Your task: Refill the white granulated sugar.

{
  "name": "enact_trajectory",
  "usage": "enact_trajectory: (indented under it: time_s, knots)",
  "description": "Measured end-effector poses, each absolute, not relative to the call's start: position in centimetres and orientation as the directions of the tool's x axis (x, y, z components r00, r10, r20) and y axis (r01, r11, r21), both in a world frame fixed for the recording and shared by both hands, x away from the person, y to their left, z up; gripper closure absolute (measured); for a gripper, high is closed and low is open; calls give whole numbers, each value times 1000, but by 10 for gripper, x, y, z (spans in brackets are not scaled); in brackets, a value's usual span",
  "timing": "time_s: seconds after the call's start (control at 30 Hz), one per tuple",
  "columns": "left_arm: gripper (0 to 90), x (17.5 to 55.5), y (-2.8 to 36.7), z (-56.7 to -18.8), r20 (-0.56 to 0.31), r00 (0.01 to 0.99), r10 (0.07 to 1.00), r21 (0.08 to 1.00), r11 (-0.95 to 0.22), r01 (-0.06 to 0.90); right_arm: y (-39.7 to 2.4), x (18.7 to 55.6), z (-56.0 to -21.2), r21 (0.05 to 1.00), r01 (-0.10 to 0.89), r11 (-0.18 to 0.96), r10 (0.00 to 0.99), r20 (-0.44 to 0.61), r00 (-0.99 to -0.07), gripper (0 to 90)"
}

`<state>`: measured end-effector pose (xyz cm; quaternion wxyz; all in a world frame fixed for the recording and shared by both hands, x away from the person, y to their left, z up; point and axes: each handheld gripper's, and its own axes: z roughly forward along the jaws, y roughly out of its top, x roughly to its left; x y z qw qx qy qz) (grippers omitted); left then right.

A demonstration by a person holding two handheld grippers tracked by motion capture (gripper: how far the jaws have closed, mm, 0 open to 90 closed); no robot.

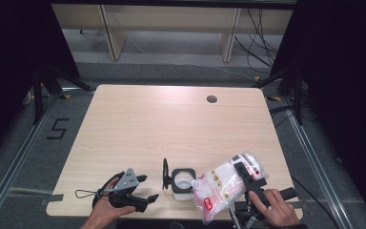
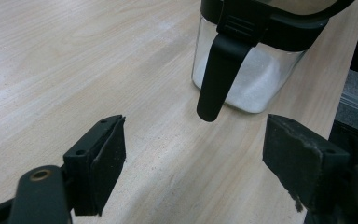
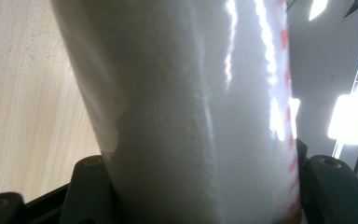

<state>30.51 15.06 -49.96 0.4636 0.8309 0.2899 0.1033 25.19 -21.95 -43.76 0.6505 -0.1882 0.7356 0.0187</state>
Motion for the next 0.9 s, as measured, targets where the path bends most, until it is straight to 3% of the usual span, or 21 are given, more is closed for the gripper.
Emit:
enact_trajectory:
  time_s: [0.1,0.63,0.83,0.9]
  knots:
    - [208,305,150,-500,-97,810,578,831,-401,386,-220,251,-440,-180,-287,941,-217,-971,-101,431]
    - [208,305,150,-500,-97,810,578,830,-403,386,-219,252,-437,-220,-297,929,-259,-961,-101,431]
    - [208,305,151,-499,-95,810,579,828,-405,387,-220,251,-439,-185,-290,939,-223,-969,-105,431]
    - [208,305,151,-499,-95,810,579,828,-405,387,-218,253,-436,-229,-313,922,-267,-960,-85,431]
